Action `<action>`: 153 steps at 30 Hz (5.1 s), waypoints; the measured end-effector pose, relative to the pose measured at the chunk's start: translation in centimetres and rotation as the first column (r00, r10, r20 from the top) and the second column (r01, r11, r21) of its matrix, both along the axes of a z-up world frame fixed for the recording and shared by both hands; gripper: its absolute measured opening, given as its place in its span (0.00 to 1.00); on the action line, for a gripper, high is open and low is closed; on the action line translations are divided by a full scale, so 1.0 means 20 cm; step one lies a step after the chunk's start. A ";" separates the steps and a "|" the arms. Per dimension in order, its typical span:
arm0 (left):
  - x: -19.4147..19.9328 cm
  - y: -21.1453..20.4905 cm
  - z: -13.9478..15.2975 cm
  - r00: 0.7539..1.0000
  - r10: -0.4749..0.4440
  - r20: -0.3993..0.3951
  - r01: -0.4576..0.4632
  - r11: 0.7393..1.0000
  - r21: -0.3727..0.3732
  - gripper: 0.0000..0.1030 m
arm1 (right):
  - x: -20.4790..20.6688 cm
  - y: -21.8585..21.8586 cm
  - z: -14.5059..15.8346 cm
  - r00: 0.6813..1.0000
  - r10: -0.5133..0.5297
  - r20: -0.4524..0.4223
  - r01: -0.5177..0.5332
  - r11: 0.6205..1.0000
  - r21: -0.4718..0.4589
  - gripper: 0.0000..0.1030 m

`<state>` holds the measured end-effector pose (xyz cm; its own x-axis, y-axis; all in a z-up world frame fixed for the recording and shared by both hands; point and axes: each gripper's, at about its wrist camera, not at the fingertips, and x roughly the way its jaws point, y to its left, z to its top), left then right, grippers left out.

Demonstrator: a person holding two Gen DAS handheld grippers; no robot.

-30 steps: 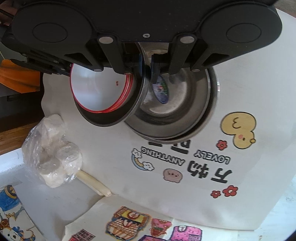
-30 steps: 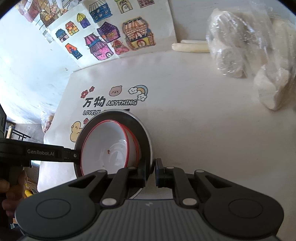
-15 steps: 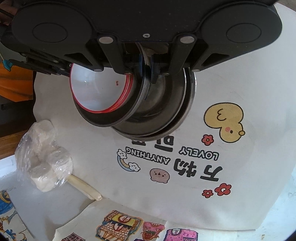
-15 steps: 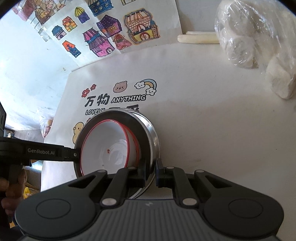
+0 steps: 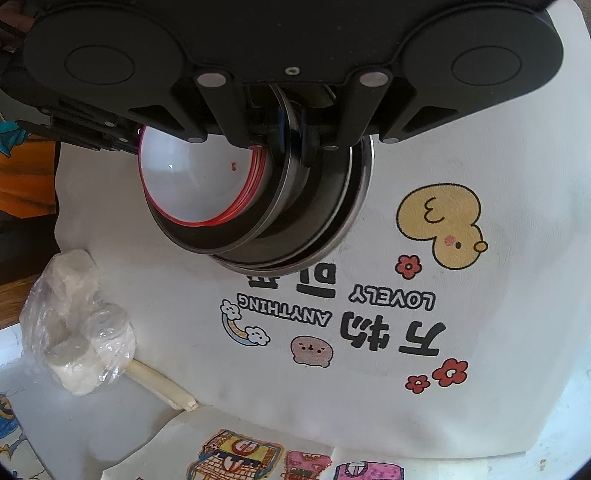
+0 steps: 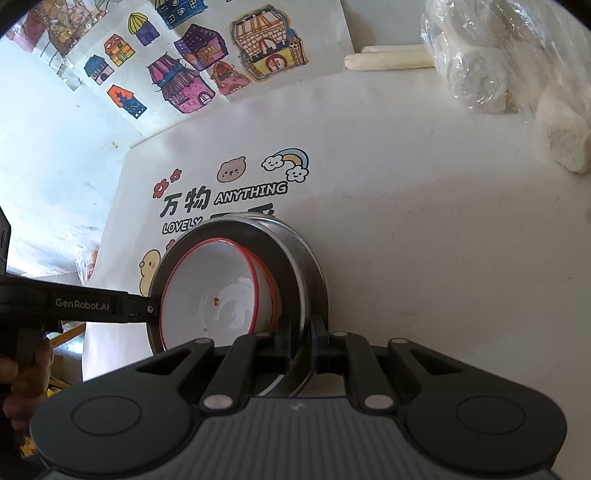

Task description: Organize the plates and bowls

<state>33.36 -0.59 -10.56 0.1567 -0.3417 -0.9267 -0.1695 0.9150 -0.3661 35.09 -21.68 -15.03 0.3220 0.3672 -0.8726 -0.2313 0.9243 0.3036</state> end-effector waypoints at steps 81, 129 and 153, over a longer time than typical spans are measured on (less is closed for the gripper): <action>-0.15 0.15 0.16 0.983 -0.010 0.185 -0.017 0.989 0.149 0.79 | -0.21 0.04 0.13 0.984 -0.037 0.176 0.047 0.998 -0.053 0.62; -1.48 -0.13 0.69 0.816 -0.046 0.577 -0.144 0.949 0.279 0.99 | -1.46 -0.26 0.42 0.841 -0.071 0.537 0.088 0.996 -0.006 1.00; -1.59 -0.11 0.72 0.815 -0.061 0.577 -0.131 0.949 0.286 0.99 | -1.50 -0.23 0.42 0.846 -0.072 0.529 0.092 0.996 -0.011 1.00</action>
